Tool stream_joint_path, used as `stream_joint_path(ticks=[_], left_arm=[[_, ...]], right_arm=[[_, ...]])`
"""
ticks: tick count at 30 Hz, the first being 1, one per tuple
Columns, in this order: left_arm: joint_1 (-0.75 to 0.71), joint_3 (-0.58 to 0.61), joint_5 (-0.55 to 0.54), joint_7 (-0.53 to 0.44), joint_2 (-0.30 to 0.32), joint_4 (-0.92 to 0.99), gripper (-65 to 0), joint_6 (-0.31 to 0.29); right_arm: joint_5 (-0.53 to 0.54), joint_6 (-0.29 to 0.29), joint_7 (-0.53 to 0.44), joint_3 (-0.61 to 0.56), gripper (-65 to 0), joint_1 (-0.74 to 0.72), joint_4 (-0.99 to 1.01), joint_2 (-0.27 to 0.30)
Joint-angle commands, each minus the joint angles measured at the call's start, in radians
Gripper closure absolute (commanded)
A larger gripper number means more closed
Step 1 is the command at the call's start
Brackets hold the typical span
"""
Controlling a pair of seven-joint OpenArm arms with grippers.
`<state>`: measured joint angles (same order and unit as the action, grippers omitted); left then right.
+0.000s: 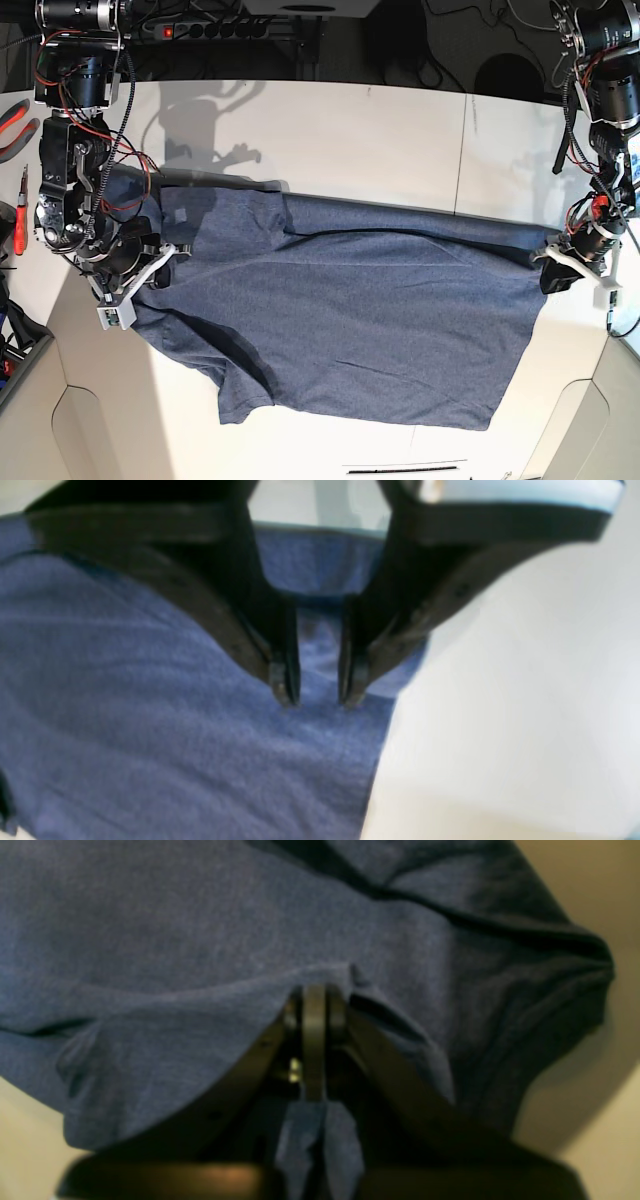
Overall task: Layout the t-shirt on the table in an organized manner, then fold the t-shirt properly
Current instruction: 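Pull the held shoulder edge taut and drag it toward the robot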
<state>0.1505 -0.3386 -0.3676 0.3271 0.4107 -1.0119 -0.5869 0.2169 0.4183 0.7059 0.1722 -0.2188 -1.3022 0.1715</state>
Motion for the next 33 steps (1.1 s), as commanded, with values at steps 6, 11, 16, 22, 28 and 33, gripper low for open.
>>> stream_joint_path(ticks=[6, 11, 16, 22, 28, 33], left_arm=[[0.035, 0.026, 0.028, -0.029, 0.018, -0.018, -8.4, 0.010], [0.035, 0.026, 0.028, -0.033, 0.018, -0.018, -8.4, 0.023], [0.035, 0.026, 0.028, -0.033, 0.018, -0.018, -8.4, 0.023], [0.035, 0.026, 0.028, -0.033, 0.018, -0.018, -8.4, 0.023], [0.035, 0.026, 0.029, -0.029, 0.018, -0.018, 0.0, 0.022], [0.035, 0.027, 0.032, 0.006, 0.019, -0.018, 0.0, 0.014]], right_arm=[[0.011, -0.003, -0.026, 0.002, 0.0, -0.023, -0.014, 0.008], [0.011, -0.003, -0.026, 0.002, 0.0, -0.023, -0.014, 0.008], [0.011, -0.003, -0.026, 0.002, 0.0, -0.023, -0.014, 0.008], [0.012, -0.003, -0.025, 0.002, 0.0, -0.022, -0.014, 0.008], [0.052, -0.003, 0.003, 0.002, 0.0, -0.021, -0.014, 0.008], [-0.001, -0.003, -0.006, 0.002, 0.0, -0.007, -0.014, 0.008]])
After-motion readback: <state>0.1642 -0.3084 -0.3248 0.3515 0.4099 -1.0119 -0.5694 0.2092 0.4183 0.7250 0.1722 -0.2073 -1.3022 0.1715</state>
